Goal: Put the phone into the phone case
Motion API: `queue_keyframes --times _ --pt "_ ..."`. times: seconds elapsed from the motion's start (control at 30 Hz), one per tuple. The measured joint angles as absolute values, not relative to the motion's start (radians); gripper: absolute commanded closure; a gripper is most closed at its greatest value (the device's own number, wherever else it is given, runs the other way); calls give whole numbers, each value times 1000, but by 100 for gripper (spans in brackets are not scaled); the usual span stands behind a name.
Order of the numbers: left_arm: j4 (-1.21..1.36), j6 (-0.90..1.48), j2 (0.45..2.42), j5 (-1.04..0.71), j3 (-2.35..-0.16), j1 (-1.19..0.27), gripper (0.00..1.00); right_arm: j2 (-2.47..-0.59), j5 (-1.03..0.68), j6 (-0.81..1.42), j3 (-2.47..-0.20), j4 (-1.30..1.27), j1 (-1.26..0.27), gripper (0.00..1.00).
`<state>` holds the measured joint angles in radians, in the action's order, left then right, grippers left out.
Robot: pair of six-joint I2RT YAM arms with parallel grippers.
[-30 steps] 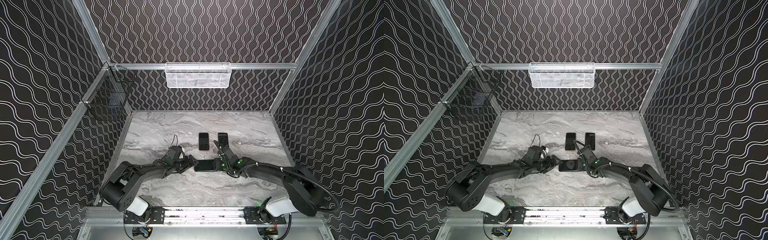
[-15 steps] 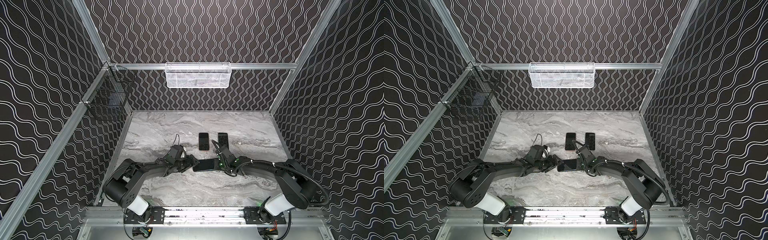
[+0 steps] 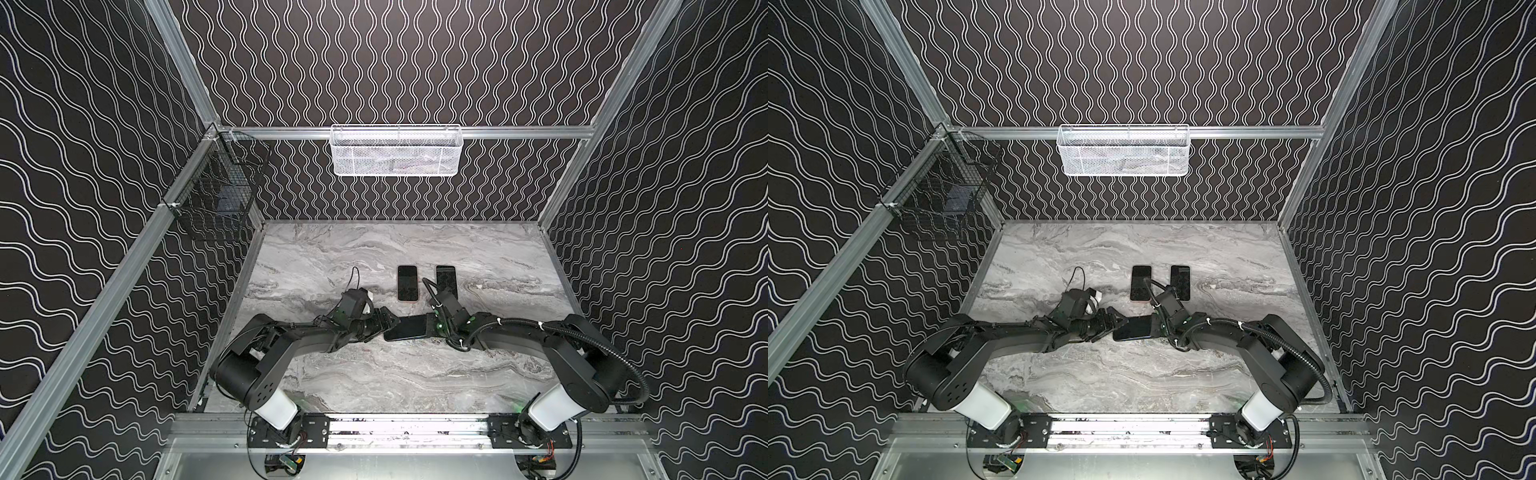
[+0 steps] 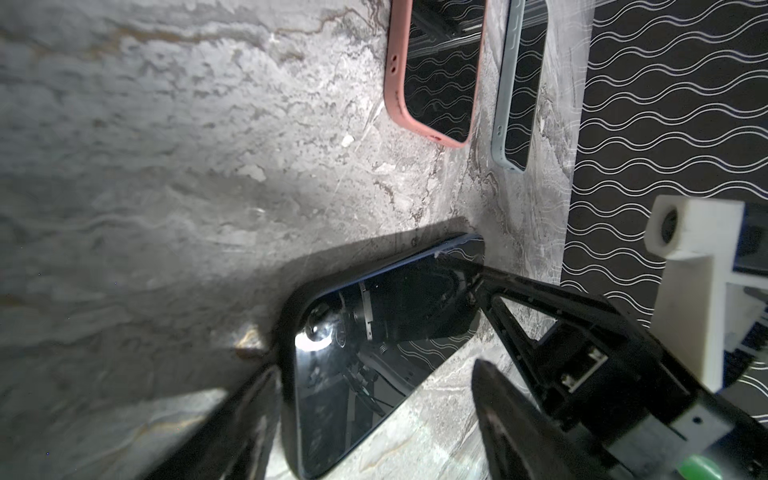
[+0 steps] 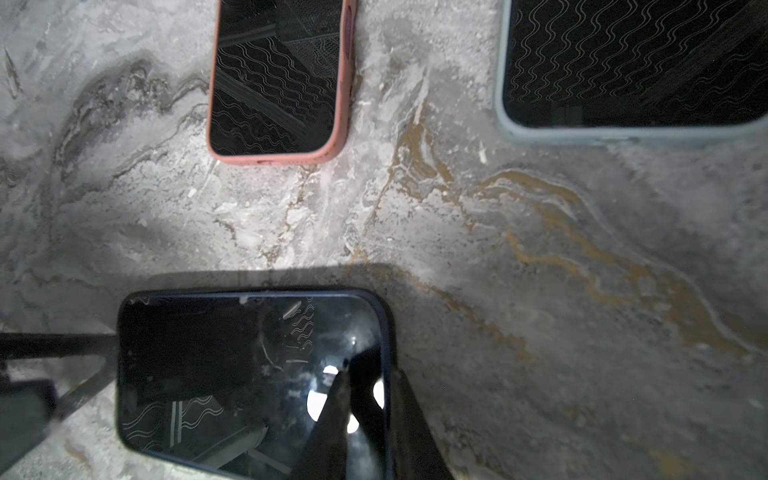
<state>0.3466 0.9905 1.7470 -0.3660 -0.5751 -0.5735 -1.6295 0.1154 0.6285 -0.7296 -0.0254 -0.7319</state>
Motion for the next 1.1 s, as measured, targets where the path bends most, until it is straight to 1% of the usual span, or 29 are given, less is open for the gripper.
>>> queue_keyframes --times 0.47,0.73,0.93,1.03,1.1 --pt "457 1037 1707 -337 -497 -574 23 -1664 105 644 -705 -134 -731 81" --pt "509 1070 1657 -323 -450 -574 25 -1680 102 648 -699 -179 -731 81" --pt "641 1077 1617 -358 -437 -577 25 -1695 83 659 -699 -218 -731 81" --pt "637 1077 1603 -359 -436 -577 25 -1697 79 659 -701 -219 -731 79" --pt "607 1076 1584 -353 -438 -577 22 -1691 76 659 -701 -214 -730 78"
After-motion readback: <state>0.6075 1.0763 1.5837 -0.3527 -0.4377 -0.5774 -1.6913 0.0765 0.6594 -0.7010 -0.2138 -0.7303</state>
